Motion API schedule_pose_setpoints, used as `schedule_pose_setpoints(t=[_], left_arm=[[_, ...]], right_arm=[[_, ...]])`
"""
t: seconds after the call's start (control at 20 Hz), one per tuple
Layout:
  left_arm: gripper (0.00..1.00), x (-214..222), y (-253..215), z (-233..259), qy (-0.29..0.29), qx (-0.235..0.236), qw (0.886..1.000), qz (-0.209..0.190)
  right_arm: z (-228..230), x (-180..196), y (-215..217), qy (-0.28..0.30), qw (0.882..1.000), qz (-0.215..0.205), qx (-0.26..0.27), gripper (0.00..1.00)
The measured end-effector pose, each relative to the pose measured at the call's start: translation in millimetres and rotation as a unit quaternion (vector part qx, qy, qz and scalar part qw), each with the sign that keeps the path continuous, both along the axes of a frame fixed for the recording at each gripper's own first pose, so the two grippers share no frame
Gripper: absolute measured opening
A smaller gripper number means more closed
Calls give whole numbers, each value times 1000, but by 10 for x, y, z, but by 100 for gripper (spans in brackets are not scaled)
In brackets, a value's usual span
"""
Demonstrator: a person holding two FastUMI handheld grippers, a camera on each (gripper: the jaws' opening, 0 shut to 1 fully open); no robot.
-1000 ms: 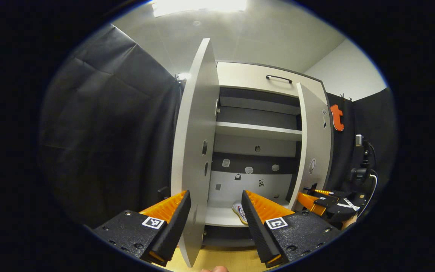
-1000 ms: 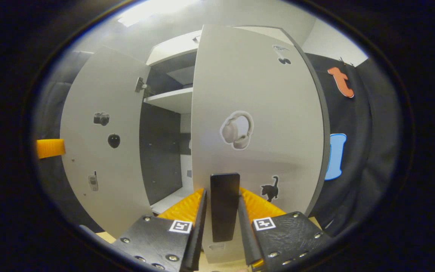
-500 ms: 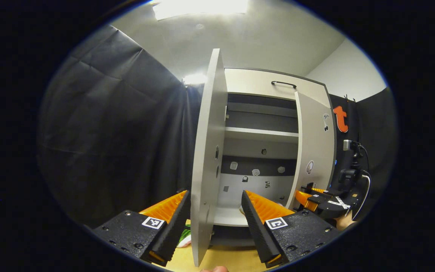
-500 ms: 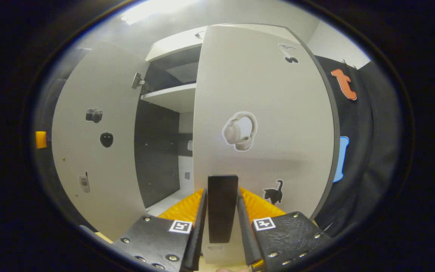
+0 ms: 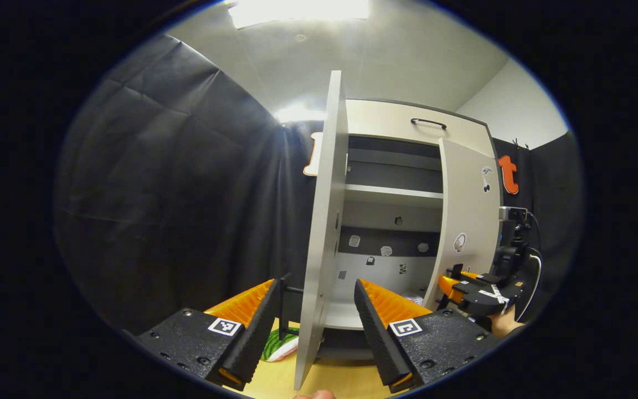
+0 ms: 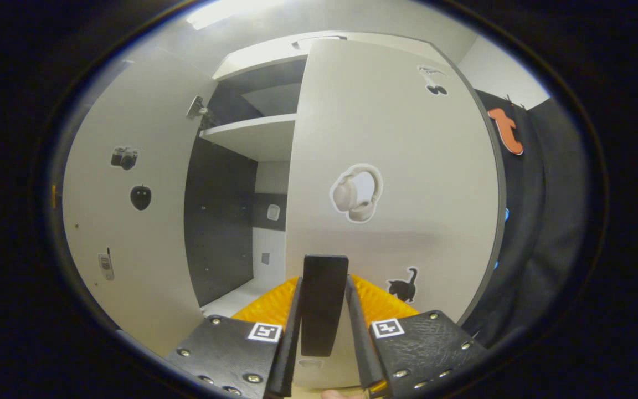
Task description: Grab one shoe with the right hand and put it into the shoe cabinet, grab the other shoe with the left hand and put it into the shoe cabinet; then close the right door with the right hand and the left door with the left hand.
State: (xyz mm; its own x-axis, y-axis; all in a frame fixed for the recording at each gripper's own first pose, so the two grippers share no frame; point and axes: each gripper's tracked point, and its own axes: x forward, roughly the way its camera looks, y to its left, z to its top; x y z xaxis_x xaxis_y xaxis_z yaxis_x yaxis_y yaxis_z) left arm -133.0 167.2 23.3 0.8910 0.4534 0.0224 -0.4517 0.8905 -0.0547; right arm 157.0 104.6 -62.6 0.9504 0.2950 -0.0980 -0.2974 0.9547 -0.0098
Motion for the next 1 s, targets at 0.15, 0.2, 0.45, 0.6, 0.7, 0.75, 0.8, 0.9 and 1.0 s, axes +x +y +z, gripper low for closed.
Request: schedule_pose_setpoints(t=[0.15,0.2,0.45,0.6,0.7,0.75,0.8,0.9,1.0], left_arm=[[82,-43,81,-11,0,-1,1000,7],[82,-47,101,-16,0,-3,1000,8],[82,-41,192,-59,4,-6,1000,10],[77,-43,251,-65,2,-9,1000,9],[77,-54,295,-51,0,-6,1000,9],[82,-59,321,-34,-1,-3,1000,10],[82,-51,318,-34,-2,0,1000,11],[82,-60,349,-7,-7,5,1000,16],[82,-115,444,65,-17,10,999,25]], right_arm=[[245,-164,-20,-40,999,-5,-2,45],[303,-229,-16,-50,999,-3,-3,45],[375,-367,-35,-51,999,-3,-6,44],[389,-439,-81,-47,999,-9,-5,44],[429,-458,-127,-49,999,-15,-4,44],[429,-472,-150,-48,999,-17,-4,44],[423,-480,-162,-44,999,-19,-4,44],[385,-492,-205,-28,999,-24,-1,44],[356,-507,-257,-13,999,-32,4,45]])
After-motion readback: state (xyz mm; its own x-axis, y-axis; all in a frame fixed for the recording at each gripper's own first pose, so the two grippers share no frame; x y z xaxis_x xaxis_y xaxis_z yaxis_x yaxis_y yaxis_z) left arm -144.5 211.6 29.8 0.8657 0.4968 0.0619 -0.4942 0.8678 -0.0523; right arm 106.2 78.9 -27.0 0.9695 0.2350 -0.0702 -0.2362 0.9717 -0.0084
